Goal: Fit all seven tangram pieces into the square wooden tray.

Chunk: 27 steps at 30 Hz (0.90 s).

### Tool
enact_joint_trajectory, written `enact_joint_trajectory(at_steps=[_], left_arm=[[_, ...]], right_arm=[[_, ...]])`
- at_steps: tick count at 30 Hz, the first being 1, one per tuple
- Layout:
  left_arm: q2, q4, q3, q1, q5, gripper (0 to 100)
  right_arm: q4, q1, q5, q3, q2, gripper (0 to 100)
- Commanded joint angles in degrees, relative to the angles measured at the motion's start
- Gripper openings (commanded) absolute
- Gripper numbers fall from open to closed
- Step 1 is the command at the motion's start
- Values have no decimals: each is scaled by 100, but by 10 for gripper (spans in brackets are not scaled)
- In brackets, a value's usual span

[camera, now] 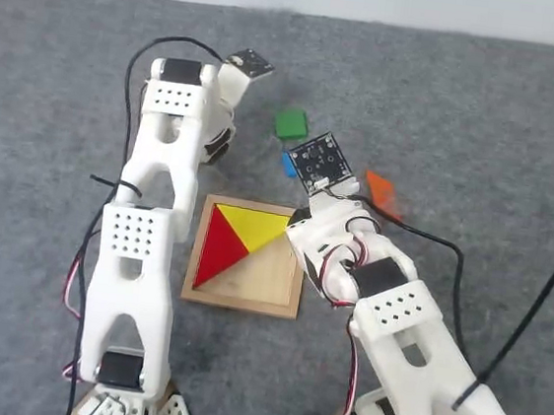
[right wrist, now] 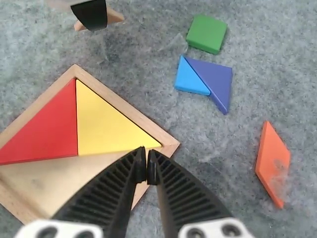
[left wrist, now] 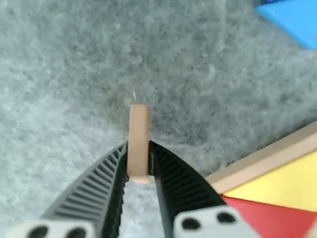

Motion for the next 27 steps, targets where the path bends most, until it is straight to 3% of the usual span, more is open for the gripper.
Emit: enact_joint_trajectory(at_steps=[1,11,19,24,27], left_arm=[[-1530,246,1165,246,141,12],[-4826,-70,5253,677,-237,12],[-5811,-1152,7688,1196,-703,12],[-6268,-2013,8637,1556,-853,12],[-6347,-1793,8892,1776,-1389,12]], right_arm=[[40,57,70,-79,-22,6],[84,251,-53,-62,-207,6],[409,1508,-1407,70,-1341,6],[382,1727,-1591,158,-1604,6],[382,1719,-1591,158,-1613,6]])
